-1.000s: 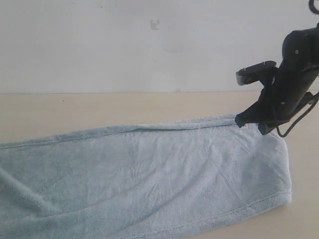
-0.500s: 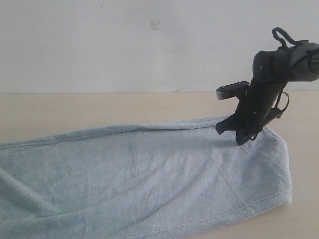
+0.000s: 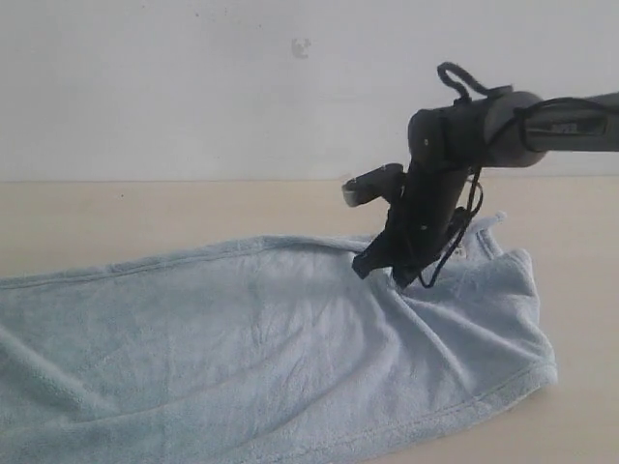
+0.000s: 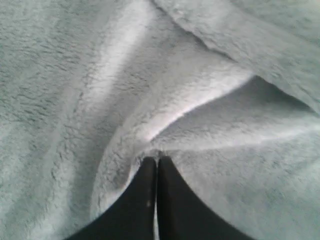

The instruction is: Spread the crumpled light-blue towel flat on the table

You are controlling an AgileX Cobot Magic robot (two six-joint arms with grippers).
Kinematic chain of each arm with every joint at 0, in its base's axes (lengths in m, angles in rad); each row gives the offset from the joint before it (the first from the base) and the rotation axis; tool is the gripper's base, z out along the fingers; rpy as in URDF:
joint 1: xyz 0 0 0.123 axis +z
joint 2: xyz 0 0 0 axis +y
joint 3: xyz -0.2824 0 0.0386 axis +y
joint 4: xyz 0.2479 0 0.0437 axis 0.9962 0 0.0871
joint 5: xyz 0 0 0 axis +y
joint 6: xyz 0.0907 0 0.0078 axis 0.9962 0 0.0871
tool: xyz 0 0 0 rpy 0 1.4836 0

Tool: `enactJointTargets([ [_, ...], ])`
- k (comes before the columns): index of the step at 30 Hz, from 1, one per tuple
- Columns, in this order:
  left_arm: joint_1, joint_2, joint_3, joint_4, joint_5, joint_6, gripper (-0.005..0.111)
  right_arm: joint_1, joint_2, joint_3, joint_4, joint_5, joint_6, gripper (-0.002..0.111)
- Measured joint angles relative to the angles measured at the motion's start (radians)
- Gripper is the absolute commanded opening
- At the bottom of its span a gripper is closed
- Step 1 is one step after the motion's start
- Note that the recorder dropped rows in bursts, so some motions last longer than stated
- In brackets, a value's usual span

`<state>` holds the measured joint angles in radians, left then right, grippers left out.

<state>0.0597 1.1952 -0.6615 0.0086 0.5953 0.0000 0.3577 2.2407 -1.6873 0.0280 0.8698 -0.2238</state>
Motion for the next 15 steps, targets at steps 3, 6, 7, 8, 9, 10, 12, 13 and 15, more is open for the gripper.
enactJointTargets([
  [3, 0.0, 0.0, 0.0, -0.009, 0.0, 0.0, 0.004, -0.024, -0.09, 0.0, -0.01, 0.026, -0.023, 0.001],
  [6, 0.0, -0.001, 0.0, -0.018, 0.0, 0.011, 0.004, -0.056, -0.199, 0.0, -0.005, 0.053, -0.029, 0.006],
  [7, 0.0, -0.001, 0.0, -0.02, 0.0, 0.013, 0.004, -0.077, -0.213, 0.0, 0.001, 0.07, -0.029, 0.017],
  [8, 0.0, -0.002, 0.0, -0.027, 0.0, 0.018, 0.004, -0.133, -0.227, 0.002, 0.023, 0.117, -0.048, 0.035],
  [9, 0.0, -0.002, 0.0, -0.031, 0.0, 0.021, 0.004, -0.203, -0.232, 0.014, 0.074, 0.151, -0.088, 0.054],
  [10, 0.0, -0.003, 0.0, -0.038, 0.0, 0.032, 0.004, -0.274, -0.235, 0.046, 0.14, 0.17, -0.129, 0.071],
  [12, 0.0, -0.003, 0.0, -0.062, 0.0, 0.053, 0.004, -0.421, -0.235, 0.121, 0.308, 0.182, -0.264, 0.07],
  [13, 0.0, -0.003, 0.0, -0.082, 0.0, 0.07, 0.004, -0.489, -0.235, 0.159, 0.382, 0.183, -0.331, 0.066],
  [15, 0.0, -0.003, 0.0, -0.106, -0.001, 0.094, 0.004, -0.536, -0.235, 0.201, 0.452, 0.173, -0.399, 0.059],
])
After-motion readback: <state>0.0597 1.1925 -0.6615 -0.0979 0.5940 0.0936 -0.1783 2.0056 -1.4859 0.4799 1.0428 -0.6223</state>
